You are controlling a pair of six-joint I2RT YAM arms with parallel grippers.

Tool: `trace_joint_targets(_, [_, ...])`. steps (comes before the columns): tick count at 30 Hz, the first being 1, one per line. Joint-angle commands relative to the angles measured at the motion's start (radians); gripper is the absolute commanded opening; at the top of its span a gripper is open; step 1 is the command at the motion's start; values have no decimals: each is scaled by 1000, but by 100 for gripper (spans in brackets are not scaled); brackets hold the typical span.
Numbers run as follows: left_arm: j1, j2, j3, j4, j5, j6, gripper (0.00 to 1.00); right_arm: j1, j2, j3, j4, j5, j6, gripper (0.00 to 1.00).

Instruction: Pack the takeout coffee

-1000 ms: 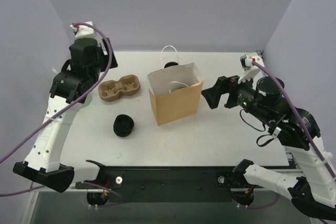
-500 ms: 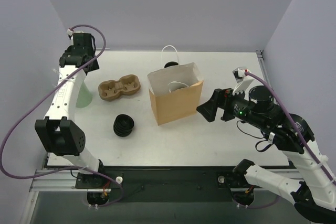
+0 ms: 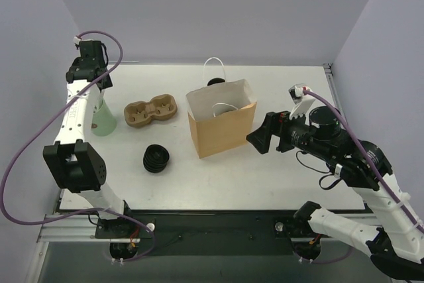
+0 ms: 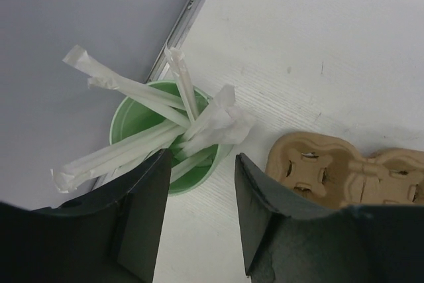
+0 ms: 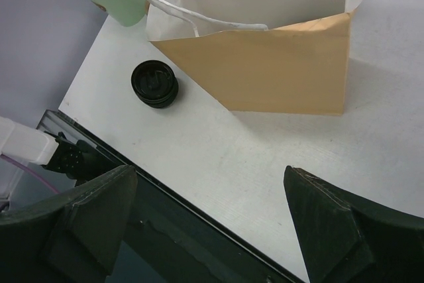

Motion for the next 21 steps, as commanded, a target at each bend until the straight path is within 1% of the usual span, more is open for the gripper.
trace_joint_targets(1, [26, 34, 63, 72, 24, 31, 52, -4, 15, 20, 5, -2, -26, 100])
trace_joint_targets(5, [40, 65, 72, 91, 38, 31, 51, -4, 47, 40, 5, -2, -37, 100])
trace_joint_targets(9, [46, 98, 92, 94, 38, 36, 47, -3, 69, 48, 5, -2, -47, 100])
trace_joint_targets(12, [49, 109, 97, 100, 38, 36, 38, -3, 84, 54, 5, 1, -53, 100])
trace_joint_targets(13, [50, 114, 100, 102, 38, 41, 30, -4, 87, 56, 5, 1, -56, 100])
trace_joint_targets(14, [52, 117, 106, 97, 34, 41, 26, -5, 93, 57, 5, 4, -60, 100])
trace_joint_targets(17, [50, 114, 130, 74, 4, 41, 21, -3, 104, 65, 5, 12, -67, 100])
trace_joint_targets(19, [50, 105, 141, 63, -17, 42, 15, -4, 107, 68, 5, 13, -78, 100])
trace_joint_targets(20, [50, 97, 144, 62, -25, 44, 9, -3, 112, 71, 5, 13, -81, 100])
trace_joint_targets(21, [50, 92, 149, 57, -32, 45, 7, -3, 115, 72, 5, 15, -86, 100])
